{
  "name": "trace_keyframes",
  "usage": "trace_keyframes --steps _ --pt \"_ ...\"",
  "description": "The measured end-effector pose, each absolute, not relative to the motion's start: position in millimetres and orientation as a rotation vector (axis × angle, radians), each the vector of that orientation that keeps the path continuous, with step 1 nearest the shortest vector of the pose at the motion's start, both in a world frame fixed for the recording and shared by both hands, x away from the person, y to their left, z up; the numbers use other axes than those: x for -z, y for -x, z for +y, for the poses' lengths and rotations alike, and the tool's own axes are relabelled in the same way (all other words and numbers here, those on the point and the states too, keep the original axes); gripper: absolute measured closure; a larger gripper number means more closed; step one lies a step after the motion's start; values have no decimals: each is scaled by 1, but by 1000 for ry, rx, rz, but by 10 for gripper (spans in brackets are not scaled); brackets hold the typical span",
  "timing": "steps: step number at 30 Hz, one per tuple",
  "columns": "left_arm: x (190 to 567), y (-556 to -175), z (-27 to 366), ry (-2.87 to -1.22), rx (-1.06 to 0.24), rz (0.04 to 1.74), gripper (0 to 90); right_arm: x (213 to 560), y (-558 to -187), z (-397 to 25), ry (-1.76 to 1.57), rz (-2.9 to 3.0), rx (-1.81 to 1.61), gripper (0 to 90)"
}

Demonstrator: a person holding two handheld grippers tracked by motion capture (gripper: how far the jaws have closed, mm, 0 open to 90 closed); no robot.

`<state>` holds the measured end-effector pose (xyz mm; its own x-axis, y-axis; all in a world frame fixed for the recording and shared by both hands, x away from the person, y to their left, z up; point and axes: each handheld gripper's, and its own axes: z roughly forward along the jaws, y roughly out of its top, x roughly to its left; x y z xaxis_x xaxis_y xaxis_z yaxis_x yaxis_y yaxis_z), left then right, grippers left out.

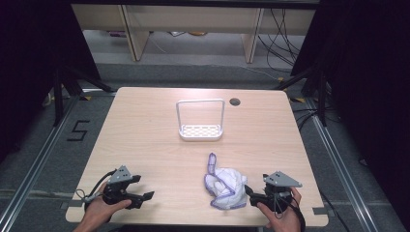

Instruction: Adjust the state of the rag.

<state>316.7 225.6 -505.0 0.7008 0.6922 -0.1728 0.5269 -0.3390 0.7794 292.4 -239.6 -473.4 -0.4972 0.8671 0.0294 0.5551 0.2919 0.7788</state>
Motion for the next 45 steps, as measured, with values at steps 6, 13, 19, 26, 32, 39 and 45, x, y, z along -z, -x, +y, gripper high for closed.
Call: trace_keyframes --steps 6,13,19,26,32,39,45 --pt "505 -317 225 -2025 -234 940 165 470 -292 -237 -1278 2173 -1071 264" --pt "504 -318 226 -2044 -235 931 165 464 -295 -230 -1235 2194 -1111 308" --pt "505 -318 226 -2034 -230 938 165 455 -303 -216 -1191 2249 -1125 419" --pt "504 -319 226 -2053 -233 926 166 450 -314 -192 -1115 2344 -1067 510" --pt "505 -318 225 -2039 -224 935 167 449 -321 -170 -1053 2424 -1007 566" --pt "505 -318 225 -2042 -231 931 168 455 -332 -150 -997 2497 -948 666" --pt "504 -318 225 -2060 -219 917 169 460 -340 -142 -982 2533 -900 718"
